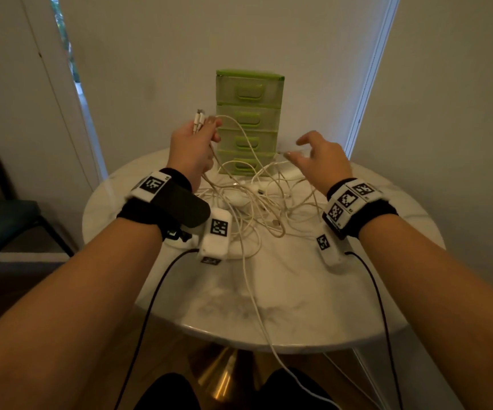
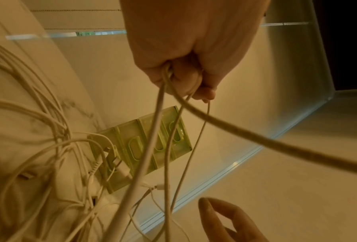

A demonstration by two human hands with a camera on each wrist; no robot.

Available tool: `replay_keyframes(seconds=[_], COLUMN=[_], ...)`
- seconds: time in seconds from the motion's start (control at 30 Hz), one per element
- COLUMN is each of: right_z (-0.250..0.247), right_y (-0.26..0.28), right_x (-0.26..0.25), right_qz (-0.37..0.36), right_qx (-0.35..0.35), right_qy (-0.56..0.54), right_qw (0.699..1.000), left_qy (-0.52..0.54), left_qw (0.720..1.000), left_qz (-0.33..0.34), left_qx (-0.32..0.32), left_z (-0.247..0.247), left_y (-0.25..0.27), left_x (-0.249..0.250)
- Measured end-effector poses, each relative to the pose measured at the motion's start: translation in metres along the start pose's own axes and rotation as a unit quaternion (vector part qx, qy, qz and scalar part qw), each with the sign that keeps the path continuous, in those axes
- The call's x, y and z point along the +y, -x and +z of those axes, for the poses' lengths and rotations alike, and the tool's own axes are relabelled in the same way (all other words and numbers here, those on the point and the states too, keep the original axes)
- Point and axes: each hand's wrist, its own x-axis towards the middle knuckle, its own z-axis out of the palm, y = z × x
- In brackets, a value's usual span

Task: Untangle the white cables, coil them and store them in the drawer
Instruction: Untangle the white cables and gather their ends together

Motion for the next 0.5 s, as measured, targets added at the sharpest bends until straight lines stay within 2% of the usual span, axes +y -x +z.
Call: replay_keyframes(seconds=[0.1,0.2,0.33,0.43,0.5], right_z=[0.011,0.023,0.022,0.018,0.018], right_y=[0.006,0.010,0.009,0.005,0.003], right_x=[-0.009,-0.004,0.014,0.024,0.027], right_qz=[-0.042,-0.013,0.022,0.046,0.050], right_qx=[-0.153,-0.270,-0.282,-0.253,-0.225], right_qy=[-0.101,-0.047,0.134,0.128,0.096], right_qw=[0.982,0.962,0.950,0.958,0.968], left_qy=[0.025,0.044,0.052,0.045,-0.012], left_qw=[1.000,0.999,0.997,0.995,0.993], left_qz=[0.010,0.024,0.035,0.047,0.058], left_qx=[-0.009,0.010,0.054,0.080,0.104], left_z=[0.002,-0.001,-0.015,-0.022,-0.020], left_y=[-0.001,-0.005,-0.012,-0.016,-0.018], left_x=[0.005,0.009,0.008,0.006,0.005])
